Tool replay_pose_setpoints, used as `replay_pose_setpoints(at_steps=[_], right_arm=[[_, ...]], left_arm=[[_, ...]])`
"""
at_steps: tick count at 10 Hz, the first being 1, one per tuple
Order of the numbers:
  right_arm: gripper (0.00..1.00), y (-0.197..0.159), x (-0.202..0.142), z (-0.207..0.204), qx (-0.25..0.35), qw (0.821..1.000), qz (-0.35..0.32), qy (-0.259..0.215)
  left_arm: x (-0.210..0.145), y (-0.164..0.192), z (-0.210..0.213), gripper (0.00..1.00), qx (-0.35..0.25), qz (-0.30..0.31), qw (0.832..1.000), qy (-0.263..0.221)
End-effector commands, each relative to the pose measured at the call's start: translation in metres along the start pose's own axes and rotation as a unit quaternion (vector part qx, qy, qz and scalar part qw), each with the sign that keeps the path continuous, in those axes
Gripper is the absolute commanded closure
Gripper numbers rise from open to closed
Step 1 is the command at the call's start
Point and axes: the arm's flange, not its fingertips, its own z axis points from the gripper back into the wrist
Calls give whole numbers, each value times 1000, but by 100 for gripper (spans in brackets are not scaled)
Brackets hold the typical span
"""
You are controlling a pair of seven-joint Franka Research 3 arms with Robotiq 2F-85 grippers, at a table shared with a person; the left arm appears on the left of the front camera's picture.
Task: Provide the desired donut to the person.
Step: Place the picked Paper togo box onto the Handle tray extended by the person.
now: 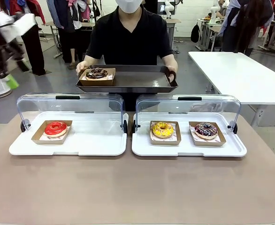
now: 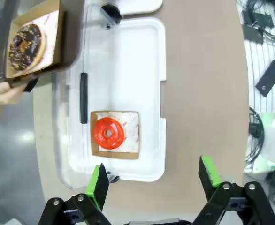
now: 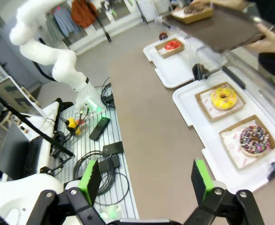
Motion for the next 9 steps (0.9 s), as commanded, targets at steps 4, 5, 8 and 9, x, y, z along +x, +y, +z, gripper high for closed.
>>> replay_pose_setpoints(at_steps=[4,5,8,9], right_arm=[[0,1,0,-1,4,1000,2,0],[0,1,0,-1,4,1000,2,0],[0,1,0,-1,4,1000,2,0],[0,1,0,-1,4,1000,2,0]], left_arm=[[-121,-15,-19,0,11,102,968,-228],[-145,-7,-22,0,1,106,961,-256],[-183,7,-31,0,-48,109,936,-332],[-187,10,-30,0,-27,88,928,-360]])
